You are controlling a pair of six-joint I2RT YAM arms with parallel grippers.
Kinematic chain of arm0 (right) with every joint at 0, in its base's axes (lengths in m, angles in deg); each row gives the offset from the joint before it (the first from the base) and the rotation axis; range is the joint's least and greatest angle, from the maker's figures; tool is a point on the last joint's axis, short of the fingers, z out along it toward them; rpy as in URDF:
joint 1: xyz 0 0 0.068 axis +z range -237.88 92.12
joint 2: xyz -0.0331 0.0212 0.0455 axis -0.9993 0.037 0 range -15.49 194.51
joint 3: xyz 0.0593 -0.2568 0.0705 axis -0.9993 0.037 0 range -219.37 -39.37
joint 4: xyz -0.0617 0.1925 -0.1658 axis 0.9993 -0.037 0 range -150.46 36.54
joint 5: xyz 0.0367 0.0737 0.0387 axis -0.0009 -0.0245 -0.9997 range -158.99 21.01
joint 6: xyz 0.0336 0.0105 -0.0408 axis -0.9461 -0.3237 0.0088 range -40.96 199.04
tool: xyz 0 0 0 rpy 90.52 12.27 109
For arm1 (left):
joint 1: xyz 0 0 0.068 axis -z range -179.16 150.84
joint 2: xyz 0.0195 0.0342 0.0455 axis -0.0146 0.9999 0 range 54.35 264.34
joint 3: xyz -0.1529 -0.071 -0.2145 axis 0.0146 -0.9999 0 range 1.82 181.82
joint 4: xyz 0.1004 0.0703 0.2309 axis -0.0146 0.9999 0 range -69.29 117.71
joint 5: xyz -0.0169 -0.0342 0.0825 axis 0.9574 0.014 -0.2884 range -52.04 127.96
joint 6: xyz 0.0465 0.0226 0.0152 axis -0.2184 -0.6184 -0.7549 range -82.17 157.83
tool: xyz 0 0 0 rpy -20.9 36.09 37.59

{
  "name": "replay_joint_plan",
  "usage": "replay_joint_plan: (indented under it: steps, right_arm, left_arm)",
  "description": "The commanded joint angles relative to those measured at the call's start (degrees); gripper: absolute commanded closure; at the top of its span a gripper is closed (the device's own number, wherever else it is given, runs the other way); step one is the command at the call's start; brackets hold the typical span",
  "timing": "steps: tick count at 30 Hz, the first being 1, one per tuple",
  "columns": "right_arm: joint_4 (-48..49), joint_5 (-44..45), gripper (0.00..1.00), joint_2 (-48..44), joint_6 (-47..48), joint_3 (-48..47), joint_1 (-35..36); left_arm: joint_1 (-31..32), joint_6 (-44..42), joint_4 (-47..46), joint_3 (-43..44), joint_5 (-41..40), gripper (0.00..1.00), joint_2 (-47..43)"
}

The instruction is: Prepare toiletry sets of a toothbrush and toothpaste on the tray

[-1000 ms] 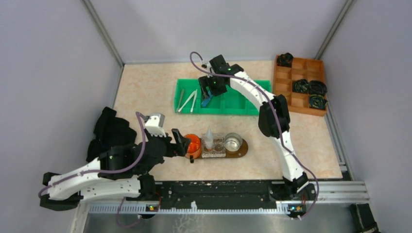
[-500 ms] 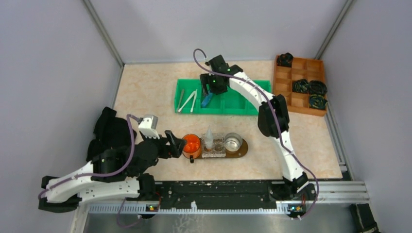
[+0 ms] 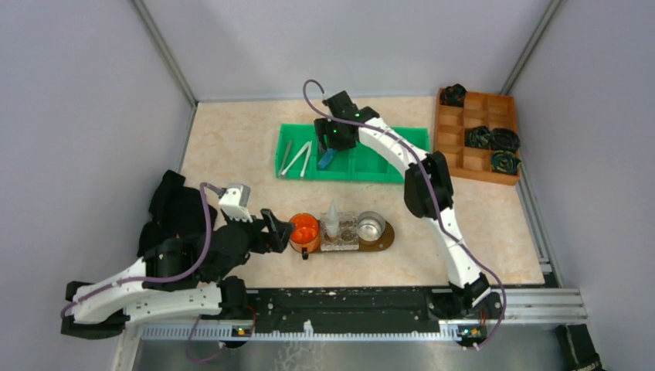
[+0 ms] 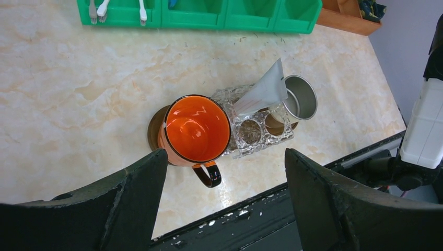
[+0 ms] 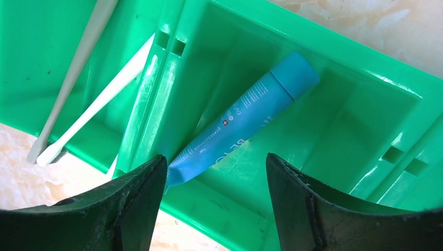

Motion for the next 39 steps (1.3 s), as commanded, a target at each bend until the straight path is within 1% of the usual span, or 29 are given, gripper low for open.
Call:
replay_joint_plan:
  steps: [1,4,10,14,19,21,22,25,27,29,31,33,34,35,36,37,38,39]
  right_arm:
    - [-3.58,4.98,0.29,2.71,0.31,-0.82,1.28]
    - [-5.98,10.83,0.31,2.36,2.27,-2.07,1.72]
    - [-10.25,18.28,0.31,3.72,5.41,-4.88,2.17]
    - [-10.42,19.46,0.31,4.33,5.91,-4.18,2.31]
    - [-10.25,18.56,0.32,5.66,5.77,-4.31,2.34]
    - [-10.36,18.33,0.36,6.16,5.77,-4.60,2.34]
    - [-10.41,18.15,0.40,6.28,5.76,-4.61,2.33]
    - [-10.24,17.89,0.58,6.49,5.61,-4.40,2.33]
    - [-9.87,17.54,0.64,6.38,5.43,-4.28,2.30]
    - [-9.35,17.03,0.75,5.98,5.29,-4.05,2.28]
    - [-8.40,16.58,0.77,5.09,5.03,-3.32,2.32]
    - [-7.71,16.38,0.76,4.17,4.81,-2.93,2.22]
    - [-7.95,16.19,0.66,3.93,4.79,-3.44,2.22]
    - [-8.61,15.89,0.54,4.03,4.83,-4.39,2.25]
    - [-9.45,15.59,0.51,4.20,5.00,-5.41,2.24]
    - [-10.42,15.44,0.43,4.61,5.09,-6.70,2.21]
    - [-11.54,15.38,0.39,5.37,5.20,-8.04,2.26]
    - [-12.51,15.40,0.39,5.95,5.30,-9.42,2.21]
  left_arm:
    - [0.15,-1.59,0.04,-0.48,-0.06,0.12,-0.65]
    - [0.15,-1.91,-0.43,-0.75,-0.02,0.12,-0.65]
    - [0.16,-2.29,-1.12,-0.95,0.24,0.12,-0.56]
    - [0.16,-2.29,-1.18,-0.87,0.47,0.12,-0.65]
    - [0.15,-2.16,-1.00,-0.84,0.55,0.13,-0.89]
    - [0.22,-2.04,-0.78,-0.84,0.55,0.13,-1.06]
    - [0.16,-1.95,-0.62,-0.90,0.49,0.13,-1.25]
    - [0.17,-1.72,-0.51,-1.13,0.38,0.13,-1.51]
    - [0.15,-1.52,-0.34,-1.21,0.25,0.13,-1.61]
    - [0.17,-1.37,-0.24,-1.26,0.16,0.13,-1.74]
    - [0.15,-1.28,-0.09,-1.43,0.11,0.13,-1.79]
    - [0.17,-1.24,-0.15,-1.57,0.11,0.13,-1.76]
    - [0.22,-1.17,-0.10,-1.64,0.16,0.13,-1.81]
    - [0.16,-1.15,-0.15,-1.63,0.12,0.13,-1.79]
    - [0.15,-1.15,-0.16,-1.62,0.09,0.13,-1.79]
    - [0.15,-1.15,-0.16,-1.62,0.03,0.13,-1.79]
    - [0.16,-1.20,-0.21,-1.58,0.03,0.13,-1.79]
    - [0.15,-1.23,-0.36,-1.55,0.03,0.13,-1.75]
